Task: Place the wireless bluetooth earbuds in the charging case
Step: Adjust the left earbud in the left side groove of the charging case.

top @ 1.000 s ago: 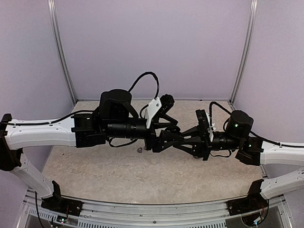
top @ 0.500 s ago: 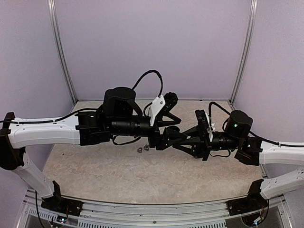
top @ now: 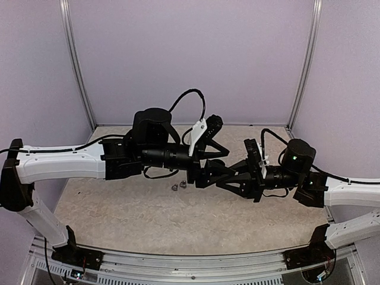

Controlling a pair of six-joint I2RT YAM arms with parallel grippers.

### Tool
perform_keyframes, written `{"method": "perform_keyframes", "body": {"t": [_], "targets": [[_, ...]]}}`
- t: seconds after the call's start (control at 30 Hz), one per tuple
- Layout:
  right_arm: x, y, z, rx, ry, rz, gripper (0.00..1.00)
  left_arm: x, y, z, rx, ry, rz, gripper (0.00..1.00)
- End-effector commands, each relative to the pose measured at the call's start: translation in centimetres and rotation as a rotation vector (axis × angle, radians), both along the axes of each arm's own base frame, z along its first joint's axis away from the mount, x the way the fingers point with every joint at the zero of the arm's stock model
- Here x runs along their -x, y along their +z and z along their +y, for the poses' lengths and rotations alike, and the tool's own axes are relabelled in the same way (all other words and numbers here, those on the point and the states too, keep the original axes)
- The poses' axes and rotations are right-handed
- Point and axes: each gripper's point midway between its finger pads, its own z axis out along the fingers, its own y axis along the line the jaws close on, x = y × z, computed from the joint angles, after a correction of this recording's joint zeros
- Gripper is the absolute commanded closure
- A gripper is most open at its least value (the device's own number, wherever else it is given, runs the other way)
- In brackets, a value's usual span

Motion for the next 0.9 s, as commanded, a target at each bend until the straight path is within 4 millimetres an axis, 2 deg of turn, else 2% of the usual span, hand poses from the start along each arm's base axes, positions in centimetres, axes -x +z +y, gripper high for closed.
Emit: {"method": "perform_keyframes", "body": {"t": [0.0, 0.3, 0.53, 0.7, 0.87], "targets": [[1.1, 1.7, -0.2, -0.058, 0.036, -0.028, 1.0, 1.2, -0.2, -1.0, 0.002, -0.066, -0.018, 0.22], [0.8, 1.6, -0.2, -0.056, 0.018, -0.018, 1.0, 3.3, 0.3, -1.5, -0.001, -0.135, -0.064, 0.15], [0.7, 1.5, -0.2, -0.056, 0.014, -0.014, 1.0, 4.5, 0.8, -0.9, 0.026, -0.166, -0.128, 0.14], [0.8, 1.2, -0.2, -0.049, 0.015, -0.006, 1.0, 4.4, 3.0, 0.7, 0.077, -0.095, -0.23, 0.14], [0.8, 0.9, -0.4, -0.038, 0.013, -0.001, 1.0, 3.9, 6.0, 3.5, 0.085, 0.001, -0.351, 0.12]]}}
